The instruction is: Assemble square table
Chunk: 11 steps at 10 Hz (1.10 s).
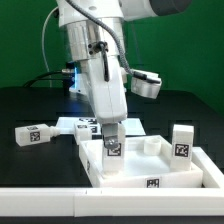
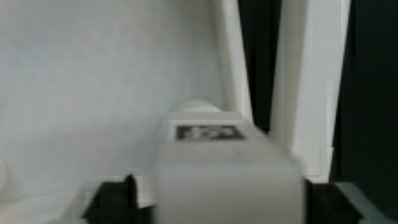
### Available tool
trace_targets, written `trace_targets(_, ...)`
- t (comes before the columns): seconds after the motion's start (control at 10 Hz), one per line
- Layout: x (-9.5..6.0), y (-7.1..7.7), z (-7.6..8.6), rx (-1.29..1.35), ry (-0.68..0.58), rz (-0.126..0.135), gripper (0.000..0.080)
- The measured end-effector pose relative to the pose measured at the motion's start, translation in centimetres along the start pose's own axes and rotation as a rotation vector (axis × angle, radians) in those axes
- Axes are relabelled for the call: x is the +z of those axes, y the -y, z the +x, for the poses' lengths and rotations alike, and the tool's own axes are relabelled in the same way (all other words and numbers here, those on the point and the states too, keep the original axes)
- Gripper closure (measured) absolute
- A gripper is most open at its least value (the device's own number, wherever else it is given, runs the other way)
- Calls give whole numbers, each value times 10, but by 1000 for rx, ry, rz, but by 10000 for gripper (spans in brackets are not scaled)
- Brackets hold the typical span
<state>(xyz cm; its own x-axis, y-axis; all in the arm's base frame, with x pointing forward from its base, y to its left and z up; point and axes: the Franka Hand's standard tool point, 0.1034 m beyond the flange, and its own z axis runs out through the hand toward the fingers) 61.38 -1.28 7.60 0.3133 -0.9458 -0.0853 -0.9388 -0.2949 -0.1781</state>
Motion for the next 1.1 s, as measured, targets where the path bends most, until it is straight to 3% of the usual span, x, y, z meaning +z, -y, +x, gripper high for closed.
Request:
trace_targets(0.1, 0, 1, -2, -200, 0, -6, 172)
trace_targets(0.4, 0, 1, -2, -405, 3, -7, 156)
trace_targets(0.8, 0, 1, -6, -1086, -11, -82, 153)
trace_targets(0.9, 0, 1, -6, -1012, -13, -78, 269)
trace_targets(1.0, 1, 1, -6, -999, -14, -80, 269)
trace_targets(1.1, 1, 1, -6, -981, -15, -79, 404)
